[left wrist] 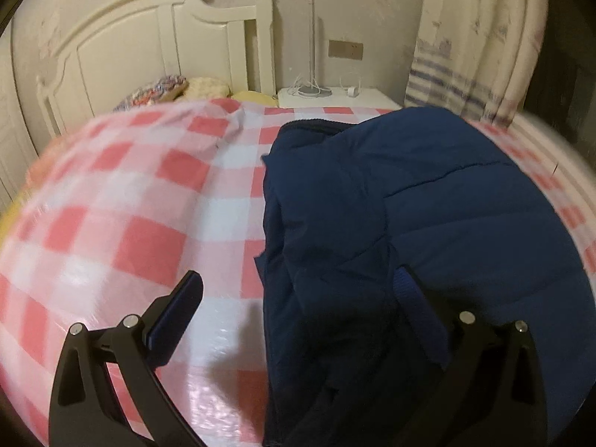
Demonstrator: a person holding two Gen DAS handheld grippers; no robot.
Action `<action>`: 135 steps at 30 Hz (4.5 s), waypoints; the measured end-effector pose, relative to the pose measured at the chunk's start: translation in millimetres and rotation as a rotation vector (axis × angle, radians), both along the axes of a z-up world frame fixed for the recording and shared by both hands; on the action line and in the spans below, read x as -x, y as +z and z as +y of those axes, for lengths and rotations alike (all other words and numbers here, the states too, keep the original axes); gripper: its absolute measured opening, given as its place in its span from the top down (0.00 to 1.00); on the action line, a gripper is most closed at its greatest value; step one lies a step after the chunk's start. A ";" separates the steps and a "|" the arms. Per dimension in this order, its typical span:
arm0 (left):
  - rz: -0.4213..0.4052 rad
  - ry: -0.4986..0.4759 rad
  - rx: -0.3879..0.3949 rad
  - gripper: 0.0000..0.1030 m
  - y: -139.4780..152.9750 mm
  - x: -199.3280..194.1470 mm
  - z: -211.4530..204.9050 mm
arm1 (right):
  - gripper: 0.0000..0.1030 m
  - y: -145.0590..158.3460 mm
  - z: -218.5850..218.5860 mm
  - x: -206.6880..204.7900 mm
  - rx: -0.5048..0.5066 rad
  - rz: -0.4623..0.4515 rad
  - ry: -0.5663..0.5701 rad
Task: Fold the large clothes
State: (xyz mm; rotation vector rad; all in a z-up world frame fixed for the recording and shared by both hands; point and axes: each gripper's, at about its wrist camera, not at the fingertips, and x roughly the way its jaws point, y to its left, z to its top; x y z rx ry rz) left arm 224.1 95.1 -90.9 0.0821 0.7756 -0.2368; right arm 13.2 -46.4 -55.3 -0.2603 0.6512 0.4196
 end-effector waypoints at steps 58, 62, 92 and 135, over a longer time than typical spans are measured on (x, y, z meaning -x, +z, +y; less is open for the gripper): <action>0.305 0.038 0.575 0.02 -34.0 26.3 61.7 | 0.04 -33.0 -148.7 -161.6 -0.602 0.424 -0.174; 0.321 -0.011 0.581 0.02 -34.8 20.4 57.9 | 0.04 -51.3 -139.4 -205.9 -0.706 0.557 -0.103; 0.274 -0.198 0.668 0.54 3.0 -96.8 -145.0 | 0.30 5.7 -289.0 -225.8 -0.646 0.158 -0.253; 0.023 0.039 -0.047 0.02 21.2 -182.1 -235.6 | 0.37 -31.9 -131.2 -169.7 0.072 -0.132 -0.293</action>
